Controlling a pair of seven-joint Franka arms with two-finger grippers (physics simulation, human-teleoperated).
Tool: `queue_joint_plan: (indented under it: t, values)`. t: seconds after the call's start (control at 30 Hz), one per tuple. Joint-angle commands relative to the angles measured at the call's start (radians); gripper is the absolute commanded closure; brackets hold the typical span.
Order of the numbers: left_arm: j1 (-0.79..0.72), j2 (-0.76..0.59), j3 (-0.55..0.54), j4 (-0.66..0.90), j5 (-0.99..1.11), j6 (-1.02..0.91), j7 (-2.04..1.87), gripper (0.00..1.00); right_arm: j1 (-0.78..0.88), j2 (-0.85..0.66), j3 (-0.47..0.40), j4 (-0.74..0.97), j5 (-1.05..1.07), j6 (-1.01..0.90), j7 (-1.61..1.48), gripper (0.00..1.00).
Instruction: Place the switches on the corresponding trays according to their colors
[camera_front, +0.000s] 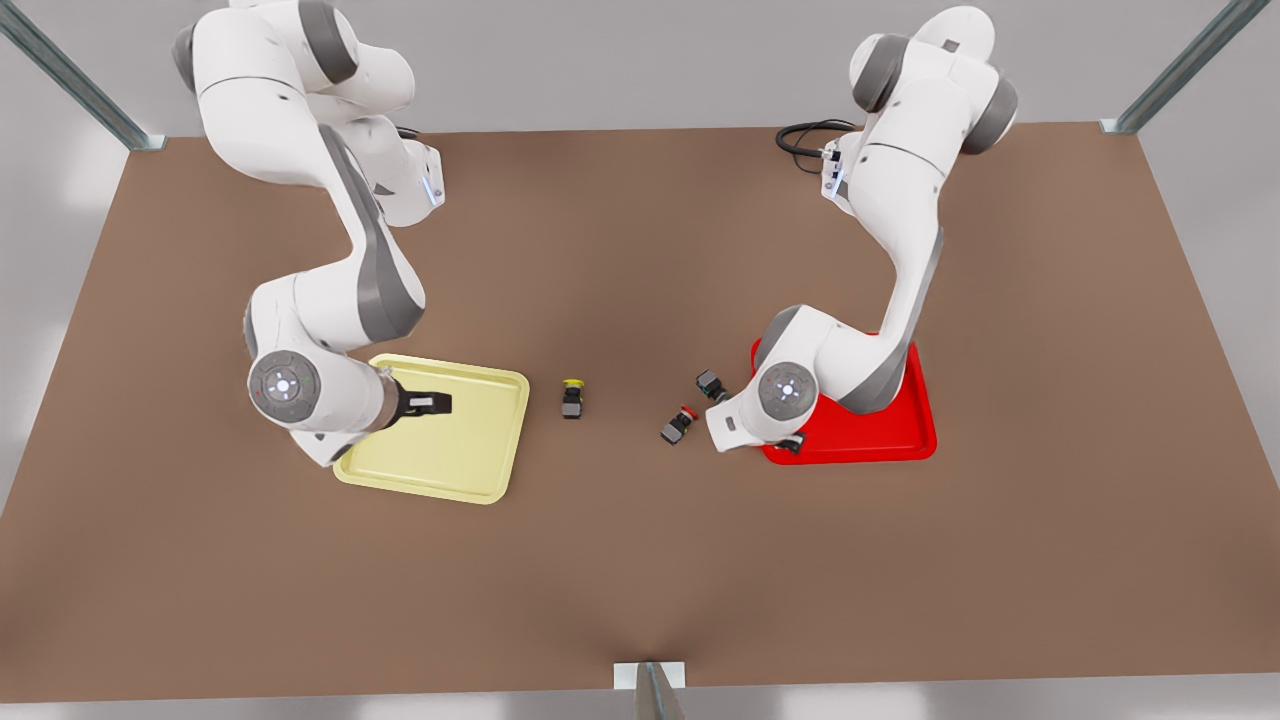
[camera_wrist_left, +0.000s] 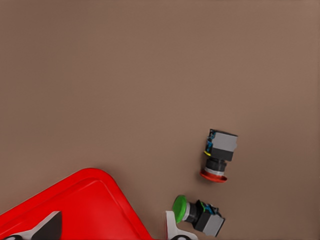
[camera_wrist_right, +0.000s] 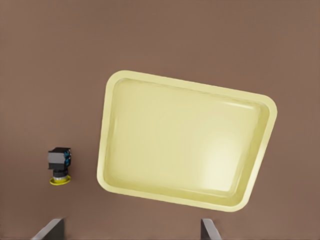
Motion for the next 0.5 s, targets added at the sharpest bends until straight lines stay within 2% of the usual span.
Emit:
queue_joint_plan:
  t: [0.0, 0.23, 0.47]
  values:
    - [-0.004, 0.006, 0.000, 0.001, -0.020, 0.006, -0.008, 0.00, 0.012, 0.007, 0.000, 0.002, 0.000, 0.007, 0.002, 0.00]
    - [-0.060, 0.068, 0.002, 0.005, -0.030, 0.083, -0.010, 0.00, 0.132, 0.088, 0.008, 0.005, 0.007, 0.150, 0.132, 0.00]
    - [-0.103, 0.158, 0.000, 0.088, -0.033, 0.101, -0.002, 0.00, 0.247, 0.132, 0.009, -0.001, -0.001, 0.225, 0.293, 0.00]
